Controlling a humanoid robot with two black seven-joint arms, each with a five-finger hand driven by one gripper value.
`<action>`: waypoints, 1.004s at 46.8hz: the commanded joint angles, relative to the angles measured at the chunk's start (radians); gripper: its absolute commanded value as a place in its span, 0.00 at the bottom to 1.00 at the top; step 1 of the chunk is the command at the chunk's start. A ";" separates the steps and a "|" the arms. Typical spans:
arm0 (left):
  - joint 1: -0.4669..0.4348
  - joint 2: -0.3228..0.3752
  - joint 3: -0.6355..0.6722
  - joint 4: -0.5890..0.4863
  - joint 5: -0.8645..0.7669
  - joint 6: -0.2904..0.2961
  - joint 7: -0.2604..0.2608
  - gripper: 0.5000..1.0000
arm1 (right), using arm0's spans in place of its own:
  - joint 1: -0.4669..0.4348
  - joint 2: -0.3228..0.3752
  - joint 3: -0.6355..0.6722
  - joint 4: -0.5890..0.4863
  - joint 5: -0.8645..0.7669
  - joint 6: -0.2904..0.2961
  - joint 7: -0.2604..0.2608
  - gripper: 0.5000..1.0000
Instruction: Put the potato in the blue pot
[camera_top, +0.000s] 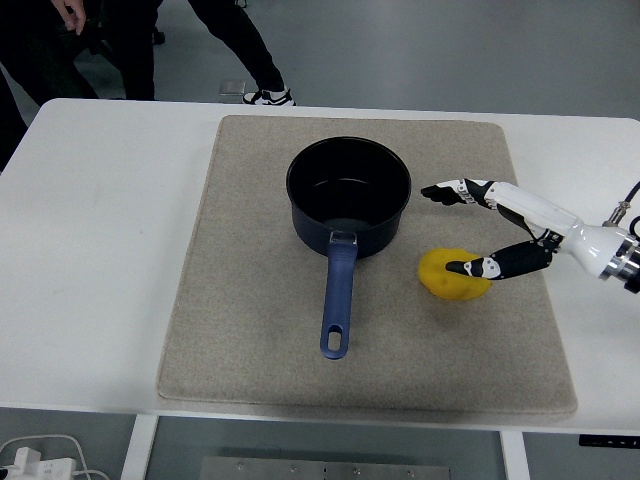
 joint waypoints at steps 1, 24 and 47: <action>0.000 0.000 0.001 0.002 0.000 0.000 0.000 0.99 | -0.006 0.003 -0.005 -0.005 -0.010 -0.009 0.000 0.74; 0.000 0.000 0.001 0.002 -0.002 0.000 0.000 0.99 | -0.055 0.057 -0.016 -0.062 -0.113 -0.072 0.000 0.74; 0.000 0.000 0.001 0.002 -0.002 0.000 0.000 0.99 | -0.086 0.091 -0.016 -0.120 -0.156 -0.119 -0.015 0.68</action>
